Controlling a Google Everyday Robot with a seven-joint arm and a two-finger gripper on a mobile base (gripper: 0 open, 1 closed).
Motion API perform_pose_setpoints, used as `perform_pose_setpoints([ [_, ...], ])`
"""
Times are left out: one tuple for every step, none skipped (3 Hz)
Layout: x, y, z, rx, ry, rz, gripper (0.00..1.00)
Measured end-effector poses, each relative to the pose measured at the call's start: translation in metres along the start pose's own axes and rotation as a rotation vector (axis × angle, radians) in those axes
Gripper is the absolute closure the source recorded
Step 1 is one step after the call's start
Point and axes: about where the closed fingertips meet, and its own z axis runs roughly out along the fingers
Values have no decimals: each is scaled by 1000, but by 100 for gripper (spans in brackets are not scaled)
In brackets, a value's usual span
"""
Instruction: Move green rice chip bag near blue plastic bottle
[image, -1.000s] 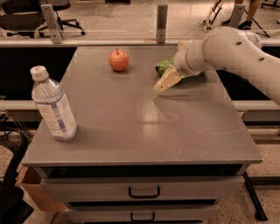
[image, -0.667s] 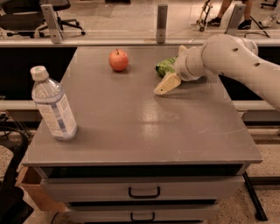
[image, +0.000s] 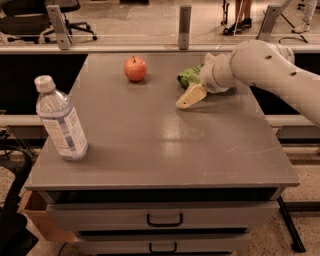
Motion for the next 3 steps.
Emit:
perform_pose_setpoints([
  [0, 0, 0, 0, 0, 0, 0],
  [0, -34, -7, 107, -30, 85, 0],
  [1, -33, -7, 104, -28, 82, 0],
])
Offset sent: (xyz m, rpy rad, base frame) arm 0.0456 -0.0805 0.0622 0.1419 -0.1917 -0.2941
